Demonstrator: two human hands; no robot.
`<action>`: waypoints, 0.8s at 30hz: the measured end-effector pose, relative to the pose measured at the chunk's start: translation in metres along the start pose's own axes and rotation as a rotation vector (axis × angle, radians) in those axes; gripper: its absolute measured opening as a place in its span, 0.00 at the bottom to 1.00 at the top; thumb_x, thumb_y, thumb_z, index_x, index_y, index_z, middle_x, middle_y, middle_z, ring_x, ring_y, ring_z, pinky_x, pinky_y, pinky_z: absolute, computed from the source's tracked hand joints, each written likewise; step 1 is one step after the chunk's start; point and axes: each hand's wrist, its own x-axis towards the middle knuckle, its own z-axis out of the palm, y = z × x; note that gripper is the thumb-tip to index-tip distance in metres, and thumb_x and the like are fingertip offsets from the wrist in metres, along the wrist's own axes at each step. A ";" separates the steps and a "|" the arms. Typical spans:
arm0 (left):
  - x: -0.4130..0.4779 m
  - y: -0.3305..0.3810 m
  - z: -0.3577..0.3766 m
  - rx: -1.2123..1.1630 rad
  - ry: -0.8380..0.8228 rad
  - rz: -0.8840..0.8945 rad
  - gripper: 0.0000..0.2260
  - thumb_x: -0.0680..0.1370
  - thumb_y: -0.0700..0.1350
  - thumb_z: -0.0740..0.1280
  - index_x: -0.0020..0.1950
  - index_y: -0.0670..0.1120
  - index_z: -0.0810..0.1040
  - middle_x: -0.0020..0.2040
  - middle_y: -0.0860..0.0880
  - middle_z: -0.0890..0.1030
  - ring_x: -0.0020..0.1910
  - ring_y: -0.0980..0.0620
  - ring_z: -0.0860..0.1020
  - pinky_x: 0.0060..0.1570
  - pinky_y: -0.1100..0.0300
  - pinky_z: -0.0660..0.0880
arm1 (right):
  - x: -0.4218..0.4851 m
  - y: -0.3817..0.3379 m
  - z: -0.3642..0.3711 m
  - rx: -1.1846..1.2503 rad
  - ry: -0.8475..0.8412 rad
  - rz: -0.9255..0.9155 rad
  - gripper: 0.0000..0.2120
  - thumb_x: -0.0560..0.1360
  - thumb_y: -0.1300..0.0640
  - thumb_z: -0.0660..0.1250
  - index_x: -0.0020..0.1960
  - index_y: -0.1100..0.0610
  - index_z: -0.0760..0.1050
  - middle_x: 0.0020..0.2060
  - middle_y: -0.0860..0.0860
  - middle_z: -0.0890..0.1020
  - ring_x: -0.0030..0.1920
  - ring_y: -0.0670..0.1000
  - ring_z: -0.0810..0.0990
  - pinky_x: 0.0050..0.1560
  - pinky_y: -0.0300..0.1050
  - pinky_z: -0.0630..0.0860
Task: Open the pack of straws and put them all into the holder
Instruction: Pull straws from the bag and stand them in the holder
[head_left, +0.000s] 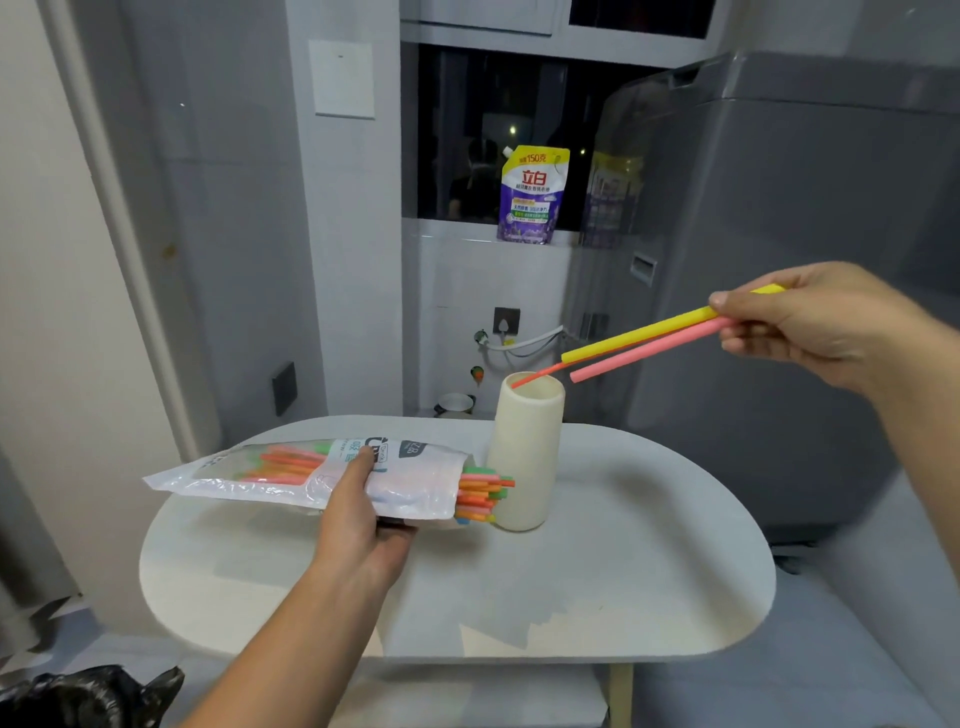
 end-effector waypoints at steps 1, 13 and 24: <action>-0.001 -0.001 0.000 0.002 -0.003 0.000 0.17 0.81 0.45 0.69 0.69 0.45 0.78 0.59 0.46 0.86 0.53 0.47 0.85 0.53 0.47 0.81 | 0.002 -0.002 0.002 -0.011 -0.012 -0.004 0.13 0.73 0.63 0.74 0.53 0.69 0.79 0.37 0.60 0.82 0.26 0.47 0.82 0.31 0.37 0.81; -0.008 -0.011 0.003 0.059 -0.039 -0.016 0.15 0.82 0.45 0.67 0.68 0.45 0.78 0.56 0.46 0.86 0.52 0.48 0.84 0.48 0.48 0.80 | 0.029 -0.015 0.046 -0.189 -0.101 -0.008 0.15 0.72 0.63 0.75 0.54 0.69 0.78 0.38 0.62 0.85 0.29 0.52 0.85 0.34 0.43 0.84; -0.011 -0.010 0.005 0.035 -0.047 -0.016 0.15 0.82 0.44 0.68 0.68 0.45 0.78 0.59 0.44 0.85 0.53 0.45 0.84 0.55 0.44 0.79 | 0.045 -0.002 0.094 -0.387 -0.205 -0.001 0.15 0.71 0.61 0.77 0.54 0.65 0.78 0.41 0.61 0.86 0.34 0.53 0.86 0.41 0.48 0.85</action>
